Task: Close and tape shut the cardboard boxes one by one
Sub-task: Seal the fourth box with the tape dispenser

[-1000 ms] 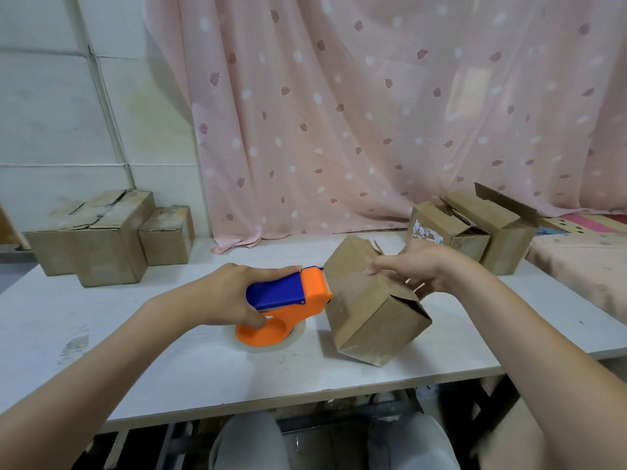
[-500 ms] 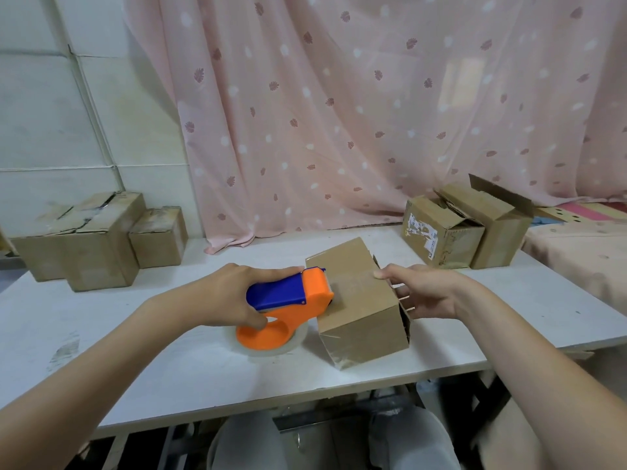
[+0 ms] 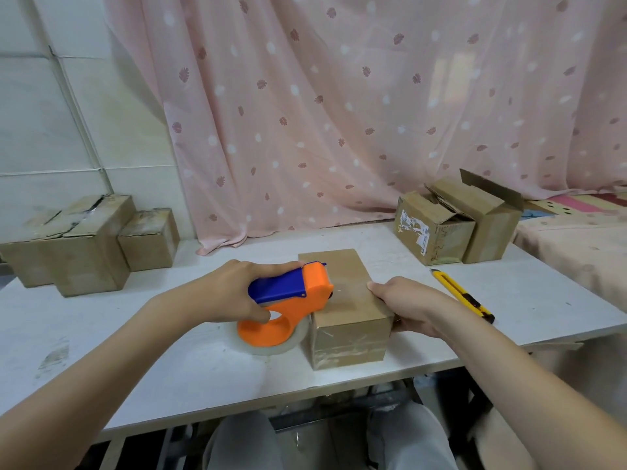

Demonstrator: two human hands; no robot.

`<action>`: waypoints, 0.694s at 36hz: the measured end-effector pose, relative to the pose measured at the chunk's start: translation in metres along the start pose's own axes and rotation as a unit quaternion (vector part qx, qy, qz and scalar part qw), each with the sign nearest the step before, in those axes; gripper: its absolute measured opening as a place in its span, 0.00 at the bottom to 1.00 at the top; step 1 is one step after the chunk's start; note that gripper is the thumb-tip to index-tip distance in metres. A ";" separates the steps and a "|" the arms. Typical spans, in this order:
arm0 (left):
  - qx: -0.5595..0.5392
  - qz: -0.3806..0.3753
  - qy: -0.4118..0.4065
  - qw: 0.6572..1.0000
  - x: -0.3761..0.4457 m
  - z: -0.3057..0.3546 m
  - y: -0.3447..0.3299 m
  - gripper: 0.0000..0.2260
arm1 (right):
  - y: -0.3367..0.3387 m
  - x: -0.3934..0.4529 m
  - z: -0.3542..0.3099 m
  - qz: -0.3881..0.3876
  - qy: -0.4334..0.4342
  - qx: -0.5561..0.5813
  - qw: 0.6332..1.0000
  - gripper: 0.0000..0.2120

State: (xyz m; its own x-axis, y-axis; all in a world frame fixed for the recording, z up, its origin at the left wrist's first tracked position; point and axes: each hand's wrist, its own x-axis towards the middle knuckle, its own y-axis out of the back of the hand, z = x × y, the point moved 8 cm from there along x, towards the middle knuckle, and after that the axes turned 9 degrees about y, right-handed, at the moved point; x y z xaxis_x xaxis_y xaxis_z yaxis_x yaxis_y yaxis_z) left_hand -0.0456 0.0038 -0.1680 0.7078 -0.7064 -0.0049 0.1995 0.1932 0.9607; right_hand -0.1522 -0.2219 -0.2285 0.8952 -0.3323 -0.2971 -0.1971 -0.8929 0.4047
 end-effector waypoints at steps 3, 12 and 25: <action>0.000 -0.001 -0.001 1.000 0.000 0.000 0.000 0.39 | 0.003 -0.004 -0.015 0.057 0.071 -0.152 0.984 0.17; 0.004 -0.006 0.003 1.000 0.000 -0.003 -0.001 0.40 | -0.049 -0.039 -0.054 0.035 0.364 -0.417 0.832 0.18; 0.008 -0.012 -0.003 1.000 -0.007 -0.002 0.008 0.39 | -0.060 -0.051 -0.042 0.034 0.342 -0.537 0.770 0.55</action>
State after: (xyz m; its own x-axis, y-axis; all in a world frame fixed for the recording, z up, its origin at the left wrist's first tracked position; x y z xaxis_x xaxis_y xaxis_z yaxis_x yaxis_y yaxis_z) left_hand -0.0479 0.0117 -0.1606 0.6989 -0.7147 -0.0271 0.2054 0.1643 0.9648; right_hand -0.1695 -0.1384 -0.2010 0.9711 0.1989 0.1321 -0.1365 0.0085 0.9906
